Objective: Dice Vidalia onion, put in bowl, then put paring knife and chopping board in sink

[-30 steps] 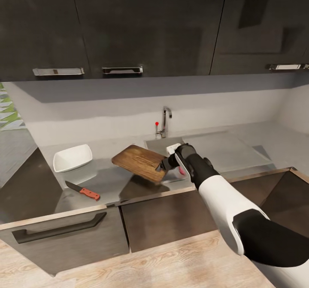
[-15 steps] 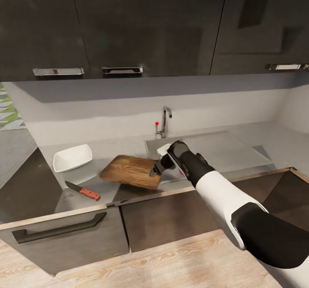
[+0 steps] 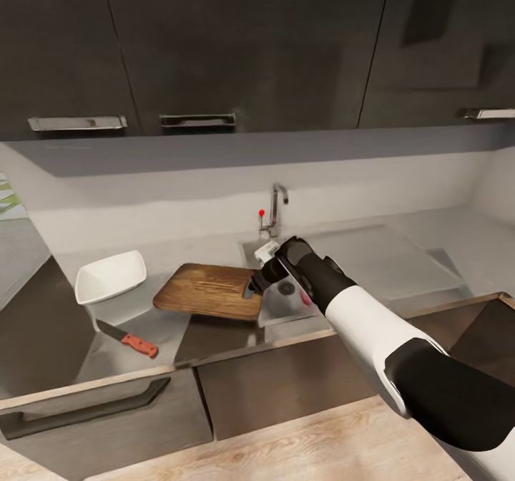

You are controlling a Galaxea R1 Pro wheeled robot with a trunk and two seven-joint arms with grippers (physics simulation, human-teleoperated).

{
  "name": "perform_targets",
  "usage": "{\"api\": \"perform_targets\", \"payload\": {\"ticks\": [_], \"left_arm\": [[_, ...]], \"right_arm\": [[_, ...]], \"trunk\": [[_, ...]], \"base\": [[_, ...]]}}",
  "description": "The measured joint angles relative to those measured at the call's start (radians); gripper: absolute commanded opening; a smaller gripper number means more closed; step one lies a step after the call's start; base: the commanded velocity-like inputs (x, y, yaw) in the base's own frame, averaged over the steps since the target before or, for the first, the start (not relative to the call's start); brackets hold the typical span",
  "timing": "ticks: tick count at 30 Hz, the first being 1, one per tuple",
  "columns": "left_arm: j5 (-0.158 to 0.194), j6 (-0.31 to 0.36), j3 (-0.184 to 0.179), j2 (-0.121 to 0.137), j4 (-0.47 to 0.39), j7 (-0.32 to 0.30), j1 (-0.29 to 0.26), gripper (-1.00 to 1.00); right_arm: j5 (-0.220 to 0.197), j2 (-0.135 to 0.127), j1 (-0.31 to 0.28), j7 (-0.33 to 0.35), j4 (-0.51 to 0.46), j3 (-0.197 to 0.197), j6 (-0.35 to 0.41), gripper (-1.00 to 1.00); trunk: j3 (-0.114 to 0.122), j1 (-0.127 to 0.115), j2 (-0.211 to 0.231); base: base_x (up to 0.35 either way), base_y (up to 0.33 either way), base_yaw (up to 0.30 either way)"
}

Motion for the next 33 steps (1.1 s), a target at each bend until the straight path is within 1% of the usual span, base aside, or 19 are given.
{"api": "perform_targets", "payload": {"ticks": [4,9,10,12,16,18,19,22,26,28,31,33], "left_arm": [[0.0,0.0,0.0,0.0,0.0,0.0,0.0,1.0],[0.0,0.0,0.0,0.0,0.001,0.0,0.0,1.0],[0.0,0.0,0.0,0.0,0.001,0.0,0.0,1.0],[0.0,0.0,0.0,0.0,0.001,0.0,0.0,1.0],[0.0,0.0,0.0,0.0,0.001,0.0,0.0,1.0],[0.0,0.0,0.0,0.0,0.001,0.0,0.0,1.0],[0.0,0.0,0.0,0.0,0.001,0.0,0.0,1.0],[0.0,0.0,0.0,0.0,0.001,0.0,0.0,1.0],[0.0,0.0,0.0,0.0,0.0,0.0,0.0,1.0],[0.0,0.0,0.0,0.0,0.0,0.0,0.0,1.0],[0.0,0.0,0.0,0.0,0.0,0.0,0.0,1.0],[-0.001,0.0,0.0,0.0,0.0,0.0,0.0,1.0]], "right_arm": [[0.003,0.0,0.0,0.001,0.0,0.001,-0.001,-1.0],[-0.004,0.0,0.0,0.026,0.001,0.002,0.0,-1.0],[-0.001,0.0,0.0,0.04,0.001,0.009,-0.001,-1.0],[-0.01,0.0,0.0,0.065,0.001,0.038,-0.012,-1.0],[-0.008,0.0,0.001,0.11,0.003,0.092,-0.056,-1.0],[-0.002,0.0,0.001,0.128,0.004,0.102,-0.067,-1.0],[-0.006,0.0,0.001,0.133,0.004,0.104,-0.069,-1.0],[-0.002,0.0,0.001,0.139,0.004,0.107,-0.077,-1.0],[-0.004,0.0,0.001,0.142,0.005,0.117,-0.114,-1.0],[-0.005,0.0,0.002,0.143,0.005,0.149,-0.155,-1.0],[-0.003,0.0,0.001,0.145,0.004,0.173,-0.196,-1.0],[-0.007,0.0,0.001,0.163,0.003,0.192,-0.213,-1.0]], "trunk": [[0.0,0.0,0.0],[0.0,0.001,0.0],[0.0,0.001,0.0],[0.0,0.001,0.0],[0.0,0.001,0.0],[0.0,0.001,0.0],[0.0,0.001,0.0],[0.0,0.001,0.0],[0.0,0.001,0.0],[0.0,0.001,0.0],[0.0,0.001,0.0],[0.0,0.001,0.0]], "base": [[0.281,0.0,0.0],[0.059,0.0,0.0],[0.01,0.0,0.0],[0.005,0.0,0.0],[0.001,0.0,0.0],[0.0,0.0,0.0],[0.0,0.0,0.0],[0.0,0.0,0.0],[0.0,0.0,0.0],[0.0,0.0,0.0],[0.0,0.0,0.0],[0.0,0.0,0.0]]}}
